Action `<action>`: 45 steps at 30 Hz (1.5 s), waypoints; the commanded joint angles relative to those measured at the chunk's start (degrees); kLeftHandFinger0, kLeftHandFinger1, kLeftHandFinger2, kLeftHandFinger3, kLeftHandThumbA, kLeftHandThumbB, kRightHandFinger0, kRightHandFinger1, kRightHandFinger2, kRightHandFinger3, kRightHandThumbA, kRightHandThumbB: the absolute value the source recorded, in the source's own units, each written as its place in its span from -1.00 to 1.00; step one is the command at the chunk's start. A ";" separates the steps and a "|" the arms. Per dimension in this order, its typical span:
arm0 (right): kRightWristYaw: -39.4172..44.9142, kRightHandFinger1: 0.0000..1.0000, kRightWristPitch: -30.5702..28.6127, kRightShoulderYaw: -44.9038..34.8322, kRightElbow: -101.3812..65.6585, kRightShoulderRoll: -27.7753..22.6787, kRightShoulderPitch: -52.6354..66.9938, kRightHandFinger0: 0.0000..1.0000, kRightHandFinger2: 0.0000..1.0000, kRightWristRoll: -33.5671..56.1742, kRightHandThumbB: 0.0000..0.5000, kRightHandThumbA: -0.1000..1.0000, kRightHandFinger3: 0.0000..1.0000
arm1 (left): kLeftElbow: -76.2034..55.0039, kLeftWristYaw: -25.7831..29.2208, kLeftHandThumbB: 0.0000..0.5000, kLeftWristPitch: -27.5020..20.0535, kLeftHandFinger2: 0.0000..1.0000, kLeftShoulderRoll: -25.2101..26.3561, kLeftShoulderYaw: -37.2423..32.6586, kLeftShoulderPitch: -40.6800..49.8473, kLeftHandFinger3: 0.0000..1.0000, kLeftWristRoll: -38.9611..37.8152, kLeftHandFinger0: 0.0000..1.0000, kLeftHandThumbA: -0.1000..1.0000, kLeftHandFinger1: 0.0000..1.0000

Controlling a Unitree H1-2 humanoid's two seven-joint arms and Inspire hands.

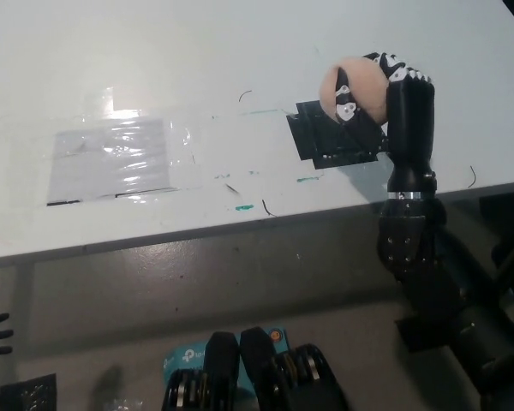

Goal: The robot uses its right hand to grab and squeeze a pink dumpling toy kept on the black mask on the desk

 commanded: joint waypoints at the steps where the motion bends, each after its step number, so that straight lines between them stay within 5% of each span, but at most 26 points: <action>1: -3.76 -0.92 -3.04 0.44 0.41 -0.14 -3.55 -1.00 0.02 -1.39 0.07 -1.00 -0.97 | -1.83 -0.38 -0.58 0.52 0.62 1.58 0.85 -1.09 0.80 -0.60 0.40 1.00 0.48; 4: -4.34 -0.87 -3.04 1.23 2.01 -0.05 -4.02 -1.00 0.02 -1.57 -0.05 -1.00 -0.97 | -1.94 -0.32 -0.56 0.62 0.63 1.78 0.78 -1.14 0.82 -0.41 0.37 1.00 0.47; 5: -2.55 -0.91 -3.04 1.16 2.85 0.04 -4.06 -0.79 -0.05 -1.39 -0.16 -1.00 -0.93 | -2.14 -0.13 -0.56 0.71 0.64 1.79 0.71 -1.02 0.85 -0.28 0.38 1.00 0.48; 6: -0.70 -0.92 -2.41 0.86 2.97 0.13 -3.91 -0.98 -0.07 -0.90 -0.31 -1.00 -0.86 | -2.08 -0.22 -0.54 0.66 0.63 1.85 0.69 -1.00 0.85 -0.27 0.39 1.00 0.48; 10: 12.98 -0.62 5.07 0.70 2.00 -0.31 -3.70 -1.00 0.31 1.96 -0.63 -1.00 -0.24 | -1.66 -0.61 -0.55 0.33 0.63 1.93 0.74 -1.33 0.80 -0.49 0.44 1.00 0.49; 11: 21.38 -0.37 12.90 2.00 0.71 -0.98 -3.76 -1.00 0.53 1.26 -0.43 -1.00 -0.04 | -1.62 -0.68 -0.58 0.05 0.63 2.03 0.61 -1.30 0.78 -0.31 0.42 1.00 0.49; 12: 24.65 -0.21 16.16 2.77 0.66 -1.30 -3.89 -0.98 0.59 0.41 -0.53 -1.00 0.07 | -1.61 -1.04 -0.59 0.09 0.64 2.08 0.59 -1.28 0.79 -0.58 0.43 1.00 0.50; 13: 24.84 -0.22 16.45 2.68 0.18 -1.37 -3.54 -1.00 0.48 0.43 -0.72 -1.00 0.02 | -1.62 -1.10 -0.59 0.14 0.64 2.14 0.47 -1.32 0.79 -0.52 0.43 1.00 0.50; 14: 28.96 -0.29 20.44 3.77 3.92 -1.19 -4.69 -1.00 0.33 -0.27 -0.30 -1.00 0.05 | -1.78 -0.37 -0.58 0.68 0.65 1.98 0.61 -1.41 0.83 -0.30 0.43 1.00 0.49; 15: 29.11 -0.40 20.89 3.92 4.89 -1.12 -4.86 -1.00 0.14 -0.48 -0.38 -1.00 -0.13 | -1.77 -0.43 -0.59 0.70 0.66 2.05 0.60 -1.43 0.87 -0.31 0.43 1.00 0.50; 17: 28.51 -0.63 20.27 3.90 7.84 -0.92 -5.24 -1.00 -0.17 -0.17 -0.93 -1.00 -0.23 | -1.02 -1.20 -0.54 0.04 0.66 2.37 0.42 -1.52 0.85 -0.43 0.43 1.00 0.50; 19: 28.29 -0.78 20.44 3.84 9.49 -0.85 -5.48 -1.00 -0.36 0.05 -1.00 -1.00 -0.15 | -1.33 -1.04 -0.52 0.24 0.64 2.34 0.45 -1.47 0.82 -0.39 0.39 1.00 0.49; 20: 28.47 -0.86 20.73 3.74 11.14 -0.81 -5.91 -1.00 -0.43 0.33 -0.95 -1.00 0.12 | -1.69 -0.89 -0.55 0.52 0.64 2.27 0.49 -1.45 0.82 -0.40 0.39 1.00 0.49; 22: 29.71 -0.54 21.19 4.07 13.17 -1.27 -6.20 -0.81 -0.13 0.29 -0.82 -1.00 1.00 | -1.58 -0.93 -0.58 0.45 0.66 2.19 0.50 -1.42 0.85 -0.47 0.43 1.00 0.51; 26: 33.51 0.50 25.84 3.78 11.73 -1.47 -5.69 0.03 0.94 0.59 -0.71 -1.00 1.00 | -1.76 0.15 -0.58 0.73 0.63 1.84 0.46 -1.33 0.82 -0.61 0.41 1.00 0.49; 28: 34.36 1.00 26.67 3.81 11.02 -1.60 -5.45 0.49 1.00 0.46 -0.60 -0.98 1.00 | -1.43 -0.18 -0.55 0.73 0.63 1.79 0.53 -1.45 0.81 -0.52 0.40 1.00 0.48; 29: 34.19 1.00 26.85 3.49 10.69 -1.54 -5.19 0.59 1.00 0.66 -0.60 -0.97 1.00 | -1.43 -0.61 -0.59 0.56 0.63 1.82 0.52 -1.40 0.82 -0.43 0.39 1.00 0.49; 30: 34.46 1.00 27.16 3.29 9.97 -1.57 -4.96 1.00 1.00 0.79 -0.54 -0.95 1.00 | -1.16 -0.81 -0.61 0.13 0.63 1.86 0.46 -1.41 0.81 -0.42 0.40 1.00 0.48; 31: 34.71 1.00 27.29 3.11 9.49 -1.54 -4.78 1.00 1.00 0.96 -0.52 -0.95 1.00 | -1.08 -0.68 -0.60 0.39 0.63 1.85 0.52 -1.45 0.82 -0.42 0.40 1.00 0.48; 33: 35.42 1.00 29.67 4.22 8.12 -1.75 -4.67 1.00 1.00 -0.82 -0.47 -0.61 1.00 | -1.36 -0.59 -0.59 0.45 0.65 1.80 0.49 -1.18 0.83 -0.32 0.45 1.00 0.51; 35: 35.83 1.00 30.34 4.35 7.55 -1.83 -4.51 1.00 1.00 -0.96 -0.45 -0.60 1.00 | -1.34 -0.56 -0.58 0.47 0.66 1.75 0.45 -1.17 0.83 -0.29 0.46 1.00 0.51; 39: 37.33 1.00 33.02 4.06 1.01 -2.10 -2.77 1.00 1.00 -1.07 0.00 -0.26 1.00 | -0.87 -0.76 -0.58 -0.15 0.66 1.79 0.30 -1.13 0.84 -0.16 0.48 1.00 0.52; 40: 36.72 1.00 32.57 4.17 -0.87 -2.34 -2.18 1.00 1.00 -1.49 0.27 -0.18 1.00 | -0.88 -0.69 -0.55 0.07 0.64 1.76 0.33 -1.18 0.82 -0.20 0.45 1.00 0.50; 45: 39.30 1.00 33.00 3.51 -9.70 -3.31 0.16 1.00 1.00 -0.58 0.62 0.03 1.00 | -0.80 -0.99 -0.58 -0.15 0.65 1.75 0.24 -1.03 0.83 -0.31 0.44 1.00 0.50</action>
